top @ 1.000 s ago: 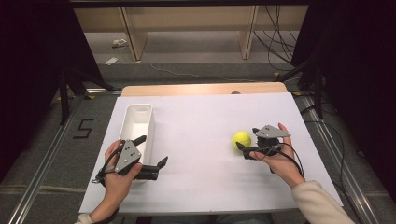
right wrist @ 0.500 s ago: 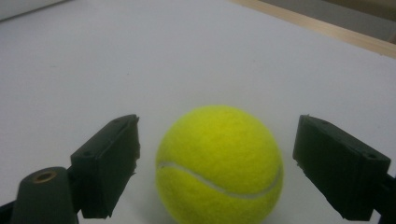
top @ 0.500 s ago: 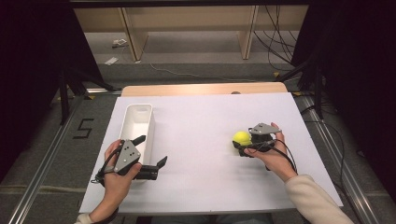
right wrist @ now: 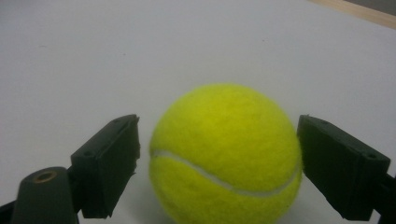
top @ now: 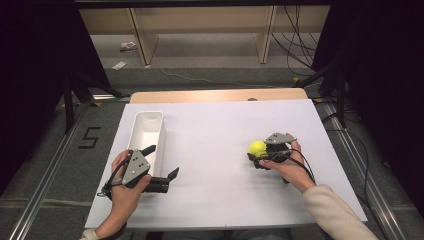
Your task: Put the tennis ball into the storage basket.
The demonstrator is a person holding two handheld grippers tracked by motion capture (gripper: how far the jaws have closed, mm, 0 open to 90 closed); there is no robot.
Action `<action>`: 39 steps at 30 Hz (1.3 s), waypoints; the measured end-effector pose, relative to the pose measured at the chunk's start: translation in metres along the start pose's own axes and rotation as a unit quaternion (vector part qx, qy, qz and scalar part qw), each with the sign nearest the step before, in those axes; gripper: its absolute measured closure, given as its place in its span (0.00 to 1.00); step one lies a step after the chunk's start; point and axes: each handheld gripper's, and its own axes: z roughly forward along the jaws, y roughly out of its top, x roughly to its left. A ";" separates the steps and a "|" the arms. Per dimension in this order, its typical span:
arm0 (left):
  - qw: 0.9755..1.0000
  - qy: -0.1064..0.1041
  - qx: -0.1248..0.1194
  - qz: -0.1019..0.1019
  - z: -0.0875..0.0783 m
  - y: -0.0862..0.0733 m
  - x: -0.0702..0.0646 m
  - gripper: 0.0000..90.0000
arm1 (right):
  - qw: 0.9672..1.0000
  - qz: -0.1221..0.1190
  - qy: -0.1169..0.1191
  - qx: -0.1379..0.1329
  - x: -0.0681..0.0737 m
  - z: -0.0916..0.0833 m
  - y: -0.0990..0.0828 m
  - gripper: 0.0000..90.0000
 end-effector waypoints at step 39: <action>1.000 0.001 -0.004 -0.001 -0.002 0.001 0.000 0.00 | 1.000 -0.013 -0.007 0.004 0.000 0.001 0.003 0.29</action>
